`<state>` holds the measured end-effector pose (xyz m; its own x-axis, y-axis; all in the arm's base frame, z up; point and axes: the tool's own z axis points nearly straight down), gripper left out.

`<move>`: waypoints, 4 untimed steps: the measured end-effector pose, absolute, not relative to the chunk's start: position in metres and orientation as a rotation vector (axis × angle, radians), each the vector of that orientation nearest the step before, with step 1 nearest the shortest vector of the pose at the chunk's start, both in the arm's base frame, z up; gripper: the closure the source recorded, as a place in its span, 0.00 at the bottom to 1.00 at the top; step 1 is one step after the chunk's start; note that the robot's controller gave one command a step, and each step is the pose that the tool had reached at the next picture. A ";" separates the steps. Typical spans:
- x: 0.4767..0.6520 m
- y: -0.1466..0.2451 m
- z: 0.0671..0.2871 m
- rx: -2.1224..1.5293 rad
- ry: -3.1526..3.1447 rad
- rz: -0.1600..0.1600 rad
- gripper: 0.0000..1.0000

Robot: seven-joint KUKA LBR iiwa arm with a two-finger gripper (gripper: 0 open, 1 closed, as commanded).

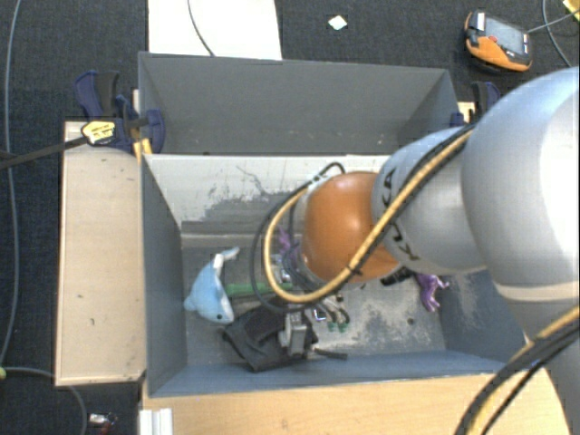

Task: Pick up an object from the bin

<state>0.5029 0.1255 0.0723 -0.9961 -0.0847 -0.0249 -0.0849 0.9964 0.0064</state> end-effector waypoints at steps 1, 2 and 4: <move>0.501 0.130 0.075 -0.140 3.109 0.009 0.00; 0.507 0.127 0.076 -0.121 3.101 0.017 1.00; 0.503 0.126 0.101 -0.117 3.115 0.012 1.00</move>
Offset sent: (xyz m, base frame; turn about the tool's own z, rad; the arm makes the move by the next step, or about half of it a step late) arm -0.0001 0.0003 0.0002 -0.0002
